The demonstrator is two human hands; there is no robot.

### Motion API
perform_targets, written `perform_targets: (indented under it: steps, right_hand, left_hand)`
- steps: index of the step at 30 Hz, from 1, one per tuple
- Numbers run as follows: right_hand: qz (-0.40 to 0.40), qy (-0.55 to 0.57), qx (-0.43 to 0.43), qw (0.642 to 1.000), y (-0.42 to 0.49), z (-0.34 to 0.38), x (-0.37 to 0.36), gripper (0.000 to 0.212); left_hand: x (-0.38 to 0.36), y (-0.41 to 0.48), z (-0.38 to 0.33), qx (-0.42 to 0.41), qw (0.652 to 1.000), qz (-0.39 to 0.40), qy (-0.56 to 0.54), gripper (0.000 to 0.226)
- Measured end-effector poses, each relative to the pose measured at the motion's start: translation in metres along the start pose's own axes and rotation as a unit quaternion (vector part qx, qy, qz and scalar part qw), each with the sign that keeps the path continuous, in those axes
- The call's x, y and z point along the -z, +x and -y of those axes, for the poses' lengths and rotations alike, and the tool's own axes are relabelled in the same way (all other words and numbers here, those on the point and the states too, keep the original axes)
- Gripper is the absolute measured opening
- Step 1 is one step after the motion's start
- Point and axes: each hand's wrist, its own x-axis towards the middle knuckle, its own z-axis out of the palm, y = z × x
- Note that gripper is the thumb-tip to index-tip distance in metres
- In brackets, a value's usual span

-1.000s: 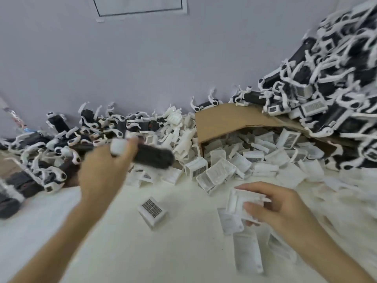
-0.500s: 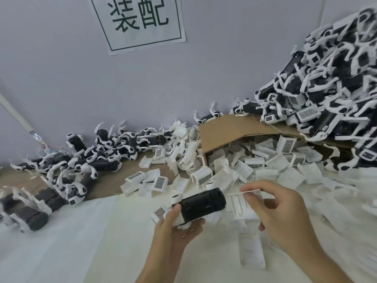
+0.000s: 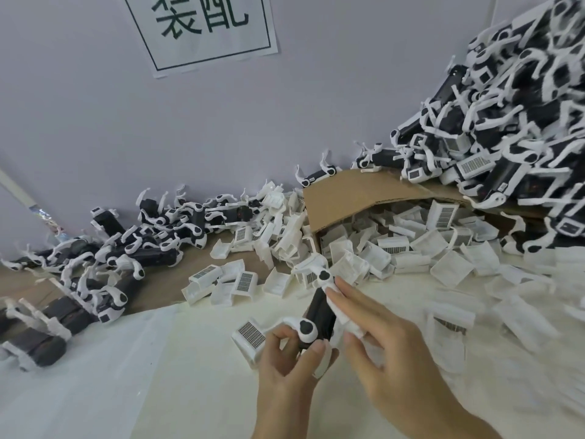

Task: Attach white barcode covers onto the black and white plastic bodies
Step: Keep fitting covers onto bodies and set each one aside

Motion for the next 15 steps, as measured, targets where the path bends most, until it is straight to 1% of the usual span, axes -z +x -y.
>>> perform_targets:
  steps: [3,5,7,10,12,15]
  right_hand:
    - [0.085,-0.004,-0.018,0.996,-0.005,0.0,-0.004,0.077]
    - [0.102,-0.013,-0.025,0.994,-0.008,0.0,-0.007,0.084]
    - [0.09,-0.005,-0.016,0.996,-0.01,0.0,-0.009,0.084]
    - [0.055,0.013,-0.02,0.998,-0.013,0.003,-0.01,0.08]
    - [0.031,0.029,-0.036,0.998,-0.015,0.003,-0.008,0.078]
    - [0.017,0.047,-0.075,0.996,-0.015,0.001,-0.001,0.081]
  left_hand:
    - [0.002,0.0,0.004,-0.001,1.0,0.022,-0.011,0.036]
    - [0.002,-0.001,0.008,0.0,0.999,0.04,-0.007,0.044]
    - [0.002,-0.002,0.009,-0.001,0.999,0.051,-0.02,0.054]
    - [-0.001,-0.006,0.005,-0.024,0.997,0.066,-0.015,0.06]
    - [-0.002,-0.009,0.004,-0.037,0.997,0.064,0.006,0.054]
    - [-0.002,-0.012,0.001,-0.041,0.998,0.05,-0.004,0.046]
